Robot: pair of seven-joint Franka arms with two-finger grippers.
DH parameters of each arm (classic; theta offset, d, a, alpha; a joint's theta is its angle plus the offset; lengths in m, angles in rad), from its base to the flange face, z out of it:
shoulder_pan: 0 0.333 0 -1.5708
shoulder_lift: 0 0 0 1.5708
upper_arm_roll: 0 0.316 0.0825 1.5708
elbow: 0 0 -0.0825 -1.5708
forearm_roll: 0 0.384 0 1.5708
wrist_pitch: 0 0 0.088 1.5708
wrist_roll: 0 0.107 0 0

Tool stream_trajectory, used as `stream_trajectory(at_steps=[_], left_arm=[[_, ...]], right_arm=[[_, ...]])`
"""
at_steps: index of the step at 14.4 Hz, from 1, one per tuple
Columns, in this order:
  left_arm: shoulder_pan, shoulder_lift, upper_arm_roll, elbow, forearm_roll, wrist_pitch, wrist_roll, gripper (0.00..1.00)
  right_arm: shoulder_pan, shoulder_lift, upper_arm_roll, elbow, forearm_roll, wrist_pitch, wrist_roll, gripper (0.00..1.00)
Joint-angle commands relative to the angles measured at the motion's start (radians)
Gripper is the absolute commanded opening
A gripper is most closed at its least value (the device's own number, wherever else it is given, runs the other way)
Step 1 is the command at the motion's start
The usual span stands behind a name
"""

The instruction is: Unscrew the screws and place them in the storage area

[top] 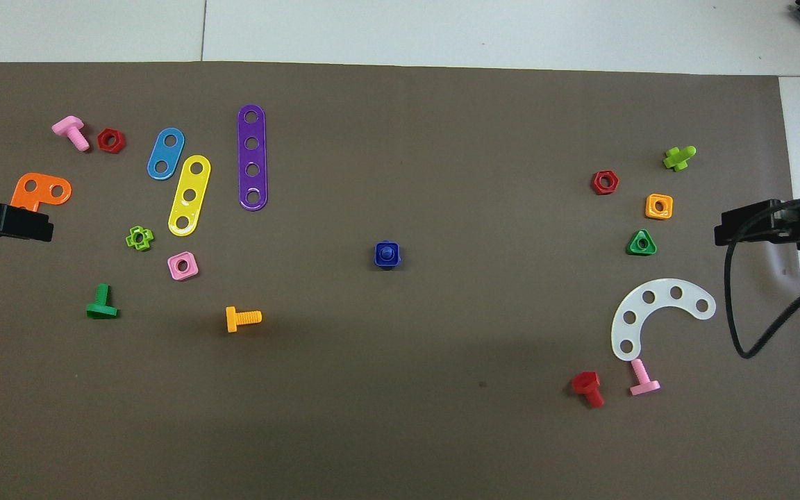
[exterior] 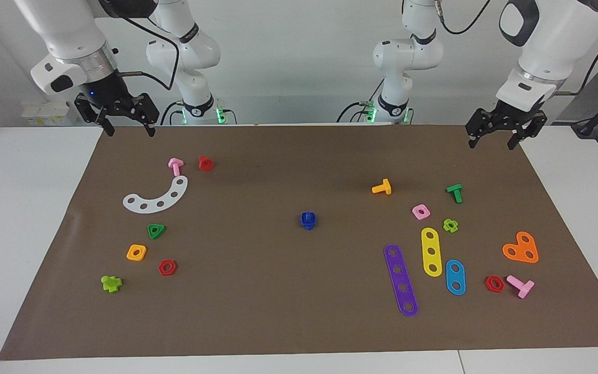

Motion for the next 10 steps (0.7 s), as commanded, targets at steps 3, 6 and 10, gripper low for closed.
stream_trajectory(at_steps=[3, 6, 10], left_arm=[[-0.014, -0.022, 0.009, -0.015, 0.024, -0.011, 0.015, 1.0], [-0.014, -0.024, 0.009, -0.017, 0.024, -0.019, 0.015, 1.0], [-0.009, -0.03, 0.009, -0.018, 0.0, -0.072, -0.013, 1.0]], right_arm=[[-0.005, -0.015, 0.002, -0.02, 0.016, 0.009, -0.02, 1.0], [-0.005, -0.015, 0.002, -0.021, 0.016, 0.009, -0.02, 1.0], [-0.005, -0.015, 0.002, -0.02, 0.016, 0.009, -0.02, 1.0]])
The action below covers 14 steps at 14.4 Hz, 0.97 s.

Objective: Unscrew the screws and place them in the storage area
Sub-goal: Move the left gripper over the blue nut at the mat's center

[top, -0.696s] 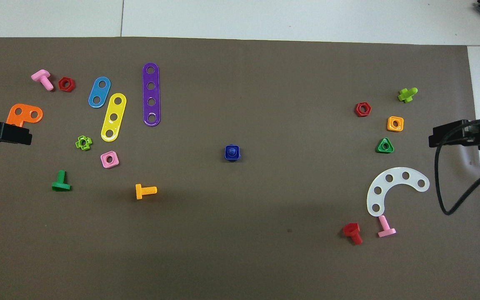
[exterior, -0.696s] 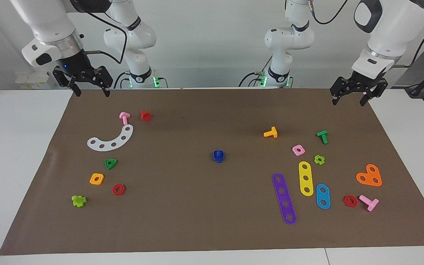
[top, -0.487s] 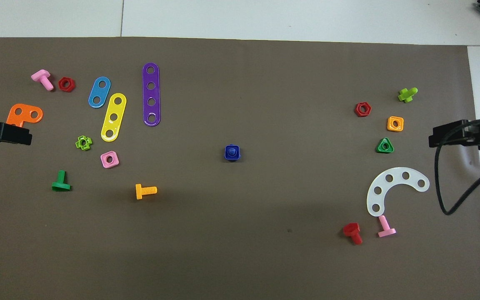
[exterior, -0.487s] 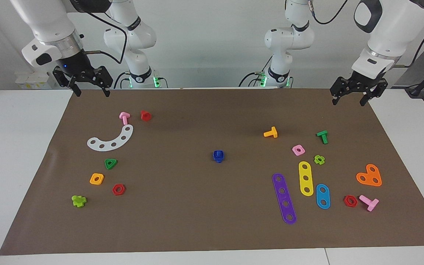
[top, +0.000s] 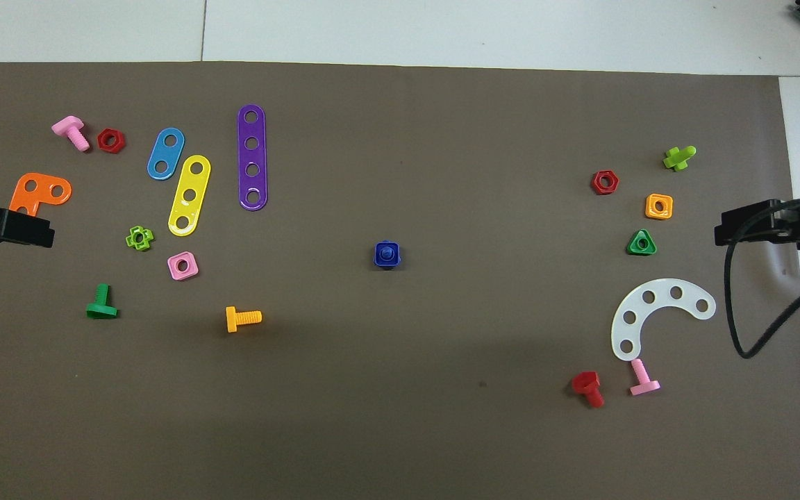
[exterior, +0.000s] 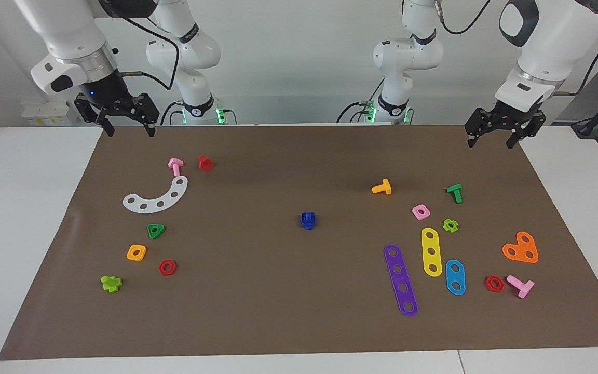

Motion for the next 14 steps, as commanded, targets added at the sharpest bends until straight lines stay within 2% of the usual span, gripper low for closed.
stream_trajectory(at_steps=[1, 4, 6, 9, 11, 12, 14], left_arm=[[-0.007, -0.032, 0.01, -0.023, -0.018, -0.037, -0.042, 1.0], [-0.032, -0.043, 0.005, -0.066, -0.02, -0.031, -0.108, 1.0], [-0.082, -0.02, 0.004, -0.067, -0.038, -0.016, -0.195, 1.0], [-0.179, 0.049, 0.005, -0.058, -0.084, 0.058, -0.34, 0.99], [-0.272, 0.14, 0.007, -0.023, -0.089, 0.101, -0.429, 0.99], [-0.308, 0.191, 0.005, -0.002, -0.09, 0.148, -0.494, 0.99], [-0.365, 0.247, 0.005, 0.002, -0.136, 0.274, -0.591, 0.99]], right_arm=[[-0.005, -0.015, 0.002, -0.021, 0.016, 0.009, -0.02, 1.0], [-0.005, -0.015, 0.002, -0.02, 0.016, 0.009, -0.02, 1.0], [-0.005, -0.015, 0.001, -0.021, 0.016, 0.009, -0.02, 1.0], [-0.005, -0.015, 0.002, -0.021, 0.016, 0.009, -0.02, 1.0], [-0.005, -0.015, 0.002, -0.02, 0.016, 0.009, -0.02, 1.0], [-0.005, -0.015, 0.001, -0.02, 0.016, 0.009, -0.02, 1.0], [-0.005, -0.015, 0.002, -0.02, 0.016, 0.009, -0.02, 1.0]])
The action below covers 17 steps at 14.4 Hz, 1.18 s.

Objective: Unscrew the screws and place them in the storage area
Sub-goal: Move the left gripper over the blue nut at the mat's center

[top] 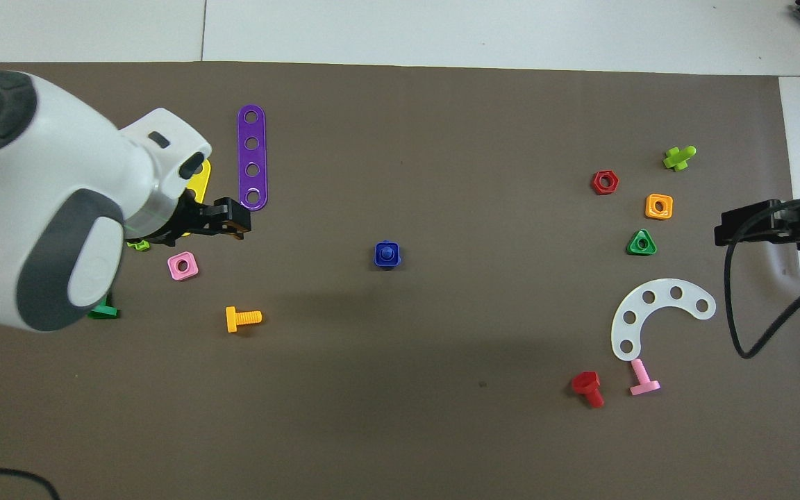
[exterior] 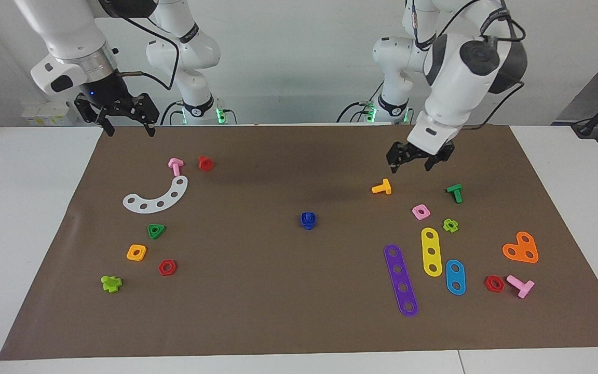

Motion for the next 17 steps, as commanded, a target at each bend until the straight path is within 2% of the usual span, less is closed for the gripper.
stream_trajectory(at_steps=[1, 6, 9, 11, 17], left_arm=[[-0.081, 0.102, 0.019, 0.048, -0.052, 0.104, -0.074, 0.99], [-0.213, 0.336, 0.022, 0.201, -0.051, 0.21, -0.129, 0.99], [-0.272, 0.396, 0.022, 0.209, -0.043, 0.275, -0.143, 0.99], [-0.286, 0.397, 0.019, 0.188, -0.008, 0.322, -0.14, 0.98], [-0.325, 0.383, 0.021, 0.068, 0.0, 0.407, -0.135, 0.91]], right_arm=[[-0.005, -0.015, 0.002, -0.019, 0.016, 0.007, -0.02, 1.0], [-0.005, -0.015, 0.002, -0.019, 0.016, 0.009, -0.02, 1.0], [-0.005, -0.015, 0.002, -0.021, 0.016, 0.009, -0.02, 1.0], [-0.005, -0.015, 0.001, -0.019, 0.016, 0.007, -0.02, 1.0], [-0.005, -0.015, 0.002, -0.019, 0.016, 0.009, -0.02, 1.0]])
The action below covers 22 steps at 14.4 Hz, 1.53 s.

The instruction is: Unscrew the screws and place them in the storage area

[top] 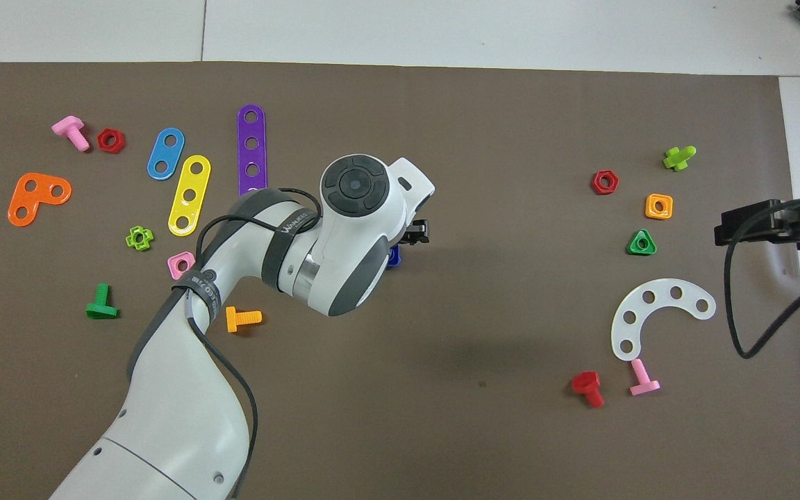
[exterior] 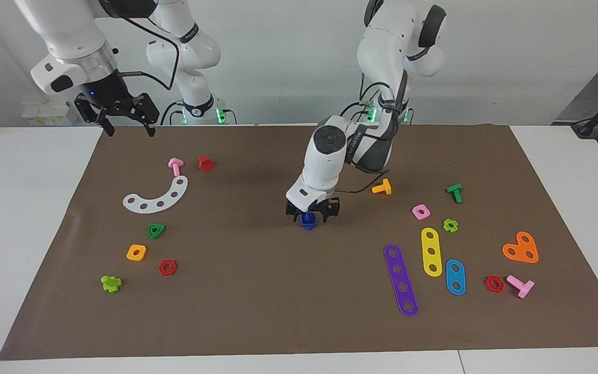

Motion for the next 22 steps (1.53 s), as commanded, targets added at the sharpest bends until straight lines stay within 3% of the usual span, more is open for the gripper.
stream_trajectory(at_steps=[1, 9, 22], left_arm=[[-0.031, -0.021, 0.018, -0.075, 0.021, 0.067, 0.0, 0.9], [-0.039, -0.027, 0.018, -0.092, 0.026, 0.042, 0.001, 0.8], [-0.033, -0.029, 0.018, -0.1, 0.028, 0.025, 0.036, 0.53]], right_arm=[[-0.005, -0.015, 0.001, -0.019, 0.016, 0.009, -0.02, 1.0], [-0.005, -0.015, 0.002, -0.019, 0.016, 0.009, -0.02, 1.0], [-0.005, -0.015, 0.002, -0.019, 0.016, 0.009, -0.02, 1.0]])
